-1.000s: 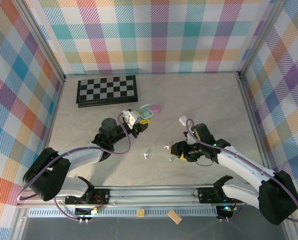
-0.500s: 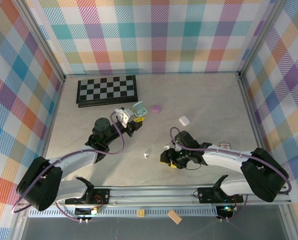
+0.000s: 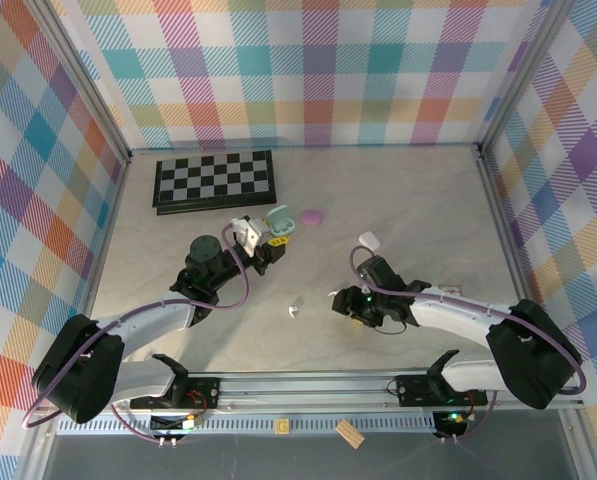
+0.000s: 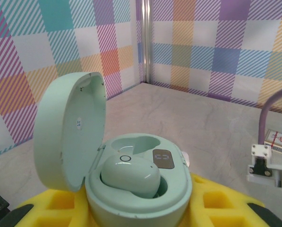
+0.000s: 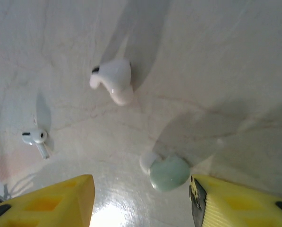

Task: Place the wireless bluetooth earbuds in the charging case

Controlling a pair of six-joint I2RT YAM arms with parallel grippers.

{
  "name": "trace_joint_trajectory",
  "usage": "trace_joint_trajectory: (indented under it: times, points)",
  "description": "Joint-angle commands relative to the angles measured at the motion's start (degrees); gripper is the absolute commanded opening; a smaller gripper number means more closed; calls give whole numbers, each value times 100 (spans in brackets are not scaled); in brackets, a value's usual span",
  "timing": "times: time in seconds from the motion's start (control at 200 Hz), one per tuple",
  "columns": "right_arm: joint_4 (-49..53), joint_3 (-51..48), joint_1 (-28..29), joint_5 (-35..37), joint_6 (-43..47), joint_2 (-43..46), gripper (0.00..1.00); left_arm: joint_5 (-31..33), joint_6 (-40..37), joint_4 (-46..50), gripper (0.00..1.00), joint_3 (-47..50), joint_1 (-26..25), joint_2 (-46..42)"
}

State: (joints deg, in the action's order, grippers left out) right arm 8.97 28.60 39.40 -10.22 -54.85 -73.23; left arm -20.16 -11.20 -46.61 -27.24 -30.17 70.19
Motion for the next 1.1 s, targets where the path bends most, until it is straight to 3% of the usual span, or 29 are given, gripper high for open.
trace_joint_trajectory:
  times: [0.0,0.16,0.29,0.535,0.975,1.095]
  points:
    - [-287,230,-147,-48,213,-55,56,-145,63,-125,30,-27,50,-92]
    - [-506,263,-335,-296,452,-63,55,-114,57,-139,30,-9,55,-76]
    - [-149,169,-433,-21,287,317,54,-106,55,-153,30,-5,55,-55]
    - [-673,-557,-415,-635,-951,731,53,-137,35,-212,30,-1,77,2]
    - [-1450,-586,-409,-853,-1100,-113,51,-172,74,-171,30,9,79,-70]
    - [-1683,-541,-405,-918,-1090,-272,46,-155,41,-81,30,9,82,-127]
